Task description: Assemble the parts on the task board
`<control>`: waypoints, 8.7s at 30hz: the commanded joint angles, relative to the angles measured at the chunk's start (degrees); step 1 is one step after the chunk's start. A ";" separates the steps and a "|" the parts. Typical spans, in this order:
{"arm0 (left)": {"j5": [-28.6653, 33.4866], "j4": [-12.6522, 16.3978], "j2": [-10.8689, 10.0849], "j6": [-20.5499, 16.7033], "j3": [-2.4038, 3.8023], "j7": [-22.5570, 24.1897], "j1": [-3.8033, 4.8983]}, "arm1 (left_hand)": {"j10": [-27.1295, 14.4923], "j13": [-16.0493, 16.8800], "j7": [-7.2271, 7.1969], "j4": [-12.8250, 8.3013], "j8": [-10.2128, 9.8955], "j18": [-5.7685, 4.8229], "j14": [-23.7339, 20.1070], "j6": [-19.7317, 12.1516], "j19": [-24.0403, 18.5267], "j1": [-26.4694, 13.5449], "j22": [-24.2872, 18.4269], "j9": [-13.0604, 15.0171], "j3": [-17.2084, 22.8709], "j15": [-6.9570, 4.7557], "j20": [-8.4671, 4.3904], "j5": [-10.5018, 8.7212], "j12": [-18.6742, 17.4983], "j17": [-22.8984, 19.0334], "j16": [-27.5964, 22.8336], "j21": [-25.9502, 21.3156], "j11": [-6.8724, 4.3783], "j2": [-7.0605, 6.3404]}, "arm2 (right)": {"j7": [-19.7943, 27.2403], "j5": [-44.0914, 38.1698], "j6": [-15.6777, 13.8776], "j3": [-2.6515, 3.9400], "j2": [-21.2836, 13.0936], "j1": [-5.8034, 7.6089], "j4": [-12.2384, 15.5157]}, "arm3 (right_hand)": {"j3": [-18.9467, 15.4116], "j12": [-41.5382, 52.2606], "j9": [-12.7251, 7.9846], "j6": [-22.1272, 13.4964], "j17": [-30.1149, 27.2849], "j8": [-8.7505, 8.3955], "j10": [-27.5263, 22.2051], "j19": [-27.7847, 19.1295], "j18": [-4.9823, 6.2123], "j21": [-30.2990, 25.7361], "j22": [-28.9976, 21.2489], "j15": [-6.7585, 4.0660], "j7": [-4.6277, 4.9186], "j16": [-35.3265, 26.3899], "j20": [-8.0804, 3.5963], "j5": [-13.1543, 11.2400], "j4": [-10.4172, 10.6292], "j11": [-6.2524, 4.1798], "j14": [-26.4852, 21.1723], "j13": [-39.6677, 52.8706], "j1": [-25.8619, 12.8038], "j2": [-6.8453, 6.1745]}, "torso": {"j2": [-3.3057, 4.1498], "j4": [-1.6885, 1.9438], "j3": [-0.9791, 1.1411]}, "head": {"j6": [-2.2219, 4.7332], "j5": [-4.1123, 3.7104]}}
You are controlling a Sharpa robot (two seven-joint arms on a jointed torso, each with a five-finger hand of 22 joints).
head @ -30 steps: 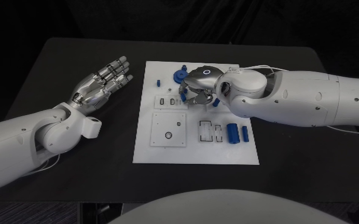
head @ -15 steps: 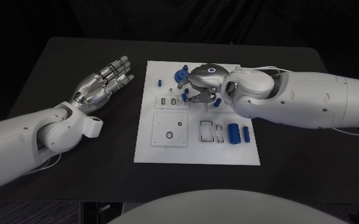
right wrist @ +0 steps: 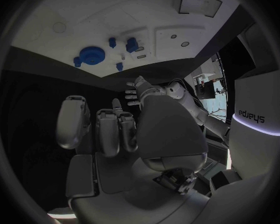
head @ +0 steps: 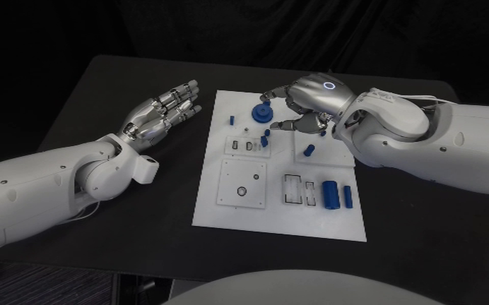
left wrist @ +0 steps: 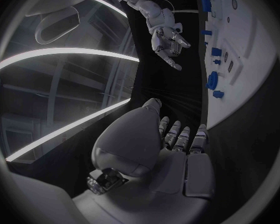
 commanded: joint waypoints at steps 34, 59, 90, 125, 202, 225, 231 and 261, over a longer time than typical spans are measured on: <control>-13.27 -7.88 9.87 -0.29 0.14 -14.66 6.55 | 80.16 84.14 9.85 0.39 12.59 -2.03 83.02 28.71 47.87 -7.01 47.54 4.51 13.90 -3.21 -4.62 -9.32 79.13 85.00 89.22 68.44 -0.69 -2.73 | 0.00 13.04 -4.86 -0.24 -8.53 -3.92 -2.43 | 2.91 0.15 0.28 10.77 10.62 2.80 5.97 1.03 -0.56 1.95 10.55 0.70 1.57 1.01 0.66 10.50 -1.61 0.75 5.18 15.06 4.29 4.46 | -7.34 -2.49 2.85 | -2.17 3.04; -45.34 -3.28 19.24 3.90 0.16 -62.63 9.89 | 85.22 88.22 4.68 -0.17 38.30 -7.68 88.77 24.31 82.10 -25.87 83.39 43.82 -3.70 -8.30 -8.56 -20.86 80.42 89.56 89.76 86.58 -5.72 -2.81 | -0.41 16.51 -6.62 -0.26 -8.42 -4.29 -3.91 | 3.33 0.15 0.21 11.47 10.70 2.78 5.97 0.68 -0.39 1.04 10.29 1.01 1.95 1.06 0.90 11.42 -1.68 1.12 5.18 15.06 4.29 4.56 | -7.73 -4.67 4.81 | -2.17 4.90; -45.53 -4.29 22.71 -0.73 0.13 -70.43 9.48 | 85.22 88.22 2.79 -1.59 31.41 -7.50 88.77 30.67 82.23 -22.58 82.63 49.13 -2.98 -10.26 -10.53 -17.14 80.42 89.56 89.76 85.69 -7.64 -2.51 | 1.38 17.73 -8.80 -0.26 -6.88 -5.24 -5.98 | 4.04 0.15 0.03 11.98 11.45 2.55 5.97 1.03 -0.53 1.88 10.51 1.25 2.21 1.59 1.13 13.44 -1.70 1.40 5.36 15.06 4.19 4.77 | -8.29 -7.48 7.47 | -2.17 5.00; -49.63 -7.85 24.42 -2.32 0.13 -68.63 6.06 | 85.22 88.22 1.68 -2.45 30.51 -7.51 88.77 33.70 82.41 -21.95 82.77 55.44 -0.89 -11.21 -11.48 -16.12 80.42 89.56 89.76 85.42 -8.69 -3.90 | 3.55 17.74 -10.51 -0.26 -6.58 -5.39 -6.59 | 4.70 0.15 0.01 13.02 11.36 2.66 5.97 1.29 -0.65 2.53 10.66 1.50 2.37 1.55 1.34 14.67 -1.77 1.71 5.34 15.06 4.04 4.96 | -9.04 -7.17 7.23 | -2.17 4.33; -49.64 -12.60 27.09 0.64 0.13 -65.66 2.94 | 85.22 88.22 1.88 -5.92 20.75 -7.16 88.77 35.95 81.31 -19.44 81.83 55.25 5.64 -11.05 -11.38 -11.78 80.42 89.56 89.76 84.37 -8.51 -5.61 | 3.48 19.79 -8.55 -0.26 -6.39 -5.49 -7.18 | 6.22 0.15 -0.24 13.42 11.20 2.25 5.97 1.06 -0.53 2.01 10.48 1.91 2.60 1.48 1.69 16.13 -2.87 2.21 5.30 15.06 5.05 5.12 | -9.37 -7.13 7.07 | -2.17 3.81; -49.64 -12.90 26.97 1.52 0.13 -64.45 2.74 | 85.22 88.22 1.99 -9.04 16.78 -7.13 88.77 37.20 81.29 -19.75 81.97 55.83 13.26 -10.98 -11.30 -7.81 80.42 89.56 89.76 84.09 -8.43 -8.25 | 2.86 19.80 -7.63 -0.26 -6.24 -5.49 -7.38 | 7.06 0.15 -0.36 13.52 11.17 2.03 5.97 1.00 -0.50 1.94 10.45 2.03 2.71 1.47 1.83 16.76 -3.62 2.33 5.29 15.06 5.66 5.16 | -9.43 -7.10 7.07 | -2.17 4.00; -49.64 -12.87 26.71 1.50 0.13 -64.31 2.72 | 85.22 88.22 2.04 -10.99 15.52 -7.12 88.77 37.80 81.29 -20.40 82.08 56.70 18.30 -10.97 -11.31 -5.70 80.42 89.56 89.76 83.97 -8.42 -10.08 | 2.64 19.80 -7.41 -0.26 -6.24 -5.49 -7.45 | 7.18 0.15 -0.38 13.51 11.14 1.99 5.97 1.00 -0.50 1.96 10.46 2.05 2.72 1.46 1.84 16.84 -3.72 2.34 5.28 15.06 5.73 5.16 | -9.44 -7.10 7.08 | -2.17 4.09; -49.64 -9.91 23.75 -2.98 0.13 -64.32 2.52 | 85.22 88.22 2.08 -13.19 14.61 -7.13 88.77 38.85 81.37 -22.43 82.30 58.46 24.53 -10.95 -11.27 -4.67 80.42 89.56 89.76 83.84 -8.41 -11.82 | 1.93 19.80 -6.59 -0.26 -6.75 -5.49 -7.32 | 7.53 0.15 -0.47 13.42 11.16 1.82 5.97 0.92 -0.46 1.81 10.41 2.06 2.80 1.47 1.88 17.16 -4.06 2.32 5.28 15.06 5.92 5.07 | -9.44 -7.07 7.04 | -2.17 4.54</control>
